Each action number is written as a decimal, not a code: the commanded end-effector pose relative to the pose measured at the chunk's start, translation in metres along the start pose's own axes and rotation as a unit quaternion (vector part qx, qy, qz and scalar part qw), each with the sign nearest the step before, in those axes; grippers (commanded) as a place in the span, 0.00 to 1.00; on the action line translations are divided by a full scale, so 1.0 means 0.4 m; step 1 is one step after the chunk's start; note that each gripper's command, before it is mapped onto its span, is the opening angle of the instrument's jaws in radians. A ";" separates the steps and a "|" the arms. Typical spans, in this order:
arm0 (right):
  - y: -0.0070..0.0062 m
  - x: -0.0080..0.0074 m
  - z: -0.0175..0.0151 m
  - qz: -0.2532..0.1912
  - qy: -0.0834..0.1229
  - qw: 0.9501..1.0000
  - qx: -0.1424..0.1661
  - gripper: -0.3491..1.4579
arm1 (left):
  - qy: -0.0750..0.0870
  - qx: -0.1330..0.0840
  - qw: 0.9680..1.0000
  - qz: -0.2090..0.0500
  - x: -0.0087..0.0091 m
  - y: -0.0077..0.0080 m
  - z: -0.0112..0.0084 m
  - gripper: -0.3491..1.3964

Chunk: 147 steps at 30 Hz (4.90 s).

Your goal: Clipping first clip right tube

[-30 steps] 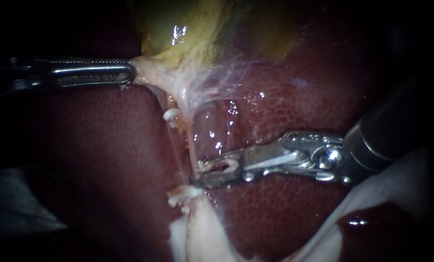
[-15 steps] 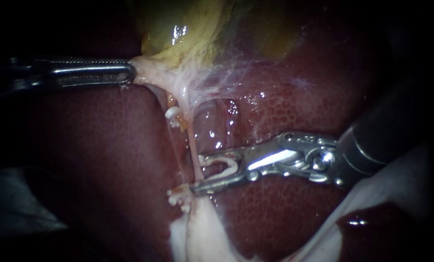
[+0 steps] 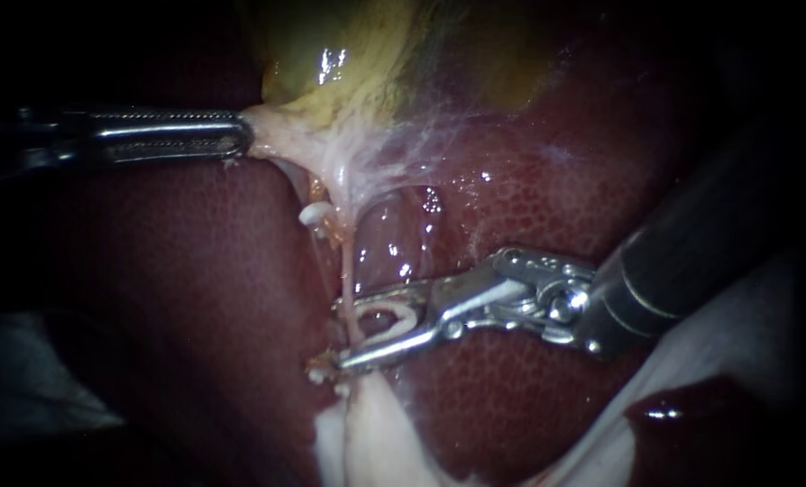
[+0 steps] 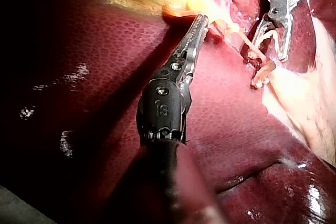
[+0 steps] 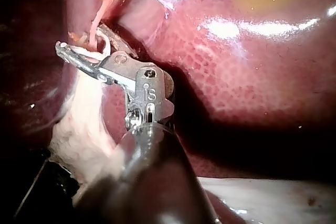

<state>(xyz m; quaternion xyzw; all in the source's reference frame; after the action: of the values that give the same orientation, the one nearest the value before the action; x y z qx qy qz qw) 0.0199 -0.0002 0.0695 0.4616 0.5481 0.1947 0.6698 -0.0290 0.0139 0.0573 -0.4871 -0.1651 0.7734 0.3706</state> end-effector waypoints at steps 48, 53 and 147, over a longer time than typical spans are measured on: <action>-0.0007 0.0020 -0.0014 0.003 -0.013 0.999 -0.040 0.46 | 0.000 0.001 1.000 0.000 0.0003 0.0006 0.0004 0.00; 0.0020 -0.0010 -0.0040 0.001 -0.029 0.998 -0.050 0.46 | 0.000 0.001 1.000 0.000 0.0003 0.0006 0.0004 0.00; -0.0080 0.0021 0.0085 0.024 0.040 0.998 0.041 0.43 | 0.000 0.002 1.000 -0.004 0.0010 0.0016 0.0006 0.00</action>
<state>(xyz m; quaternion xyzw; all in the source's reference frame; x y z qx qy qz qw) 0.0225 -0.0025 0.0663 0.4931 0.5711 0.2065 0.6229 -0.0296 0.0137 0.0568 -0.4856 -0.1654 0.7722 0.3749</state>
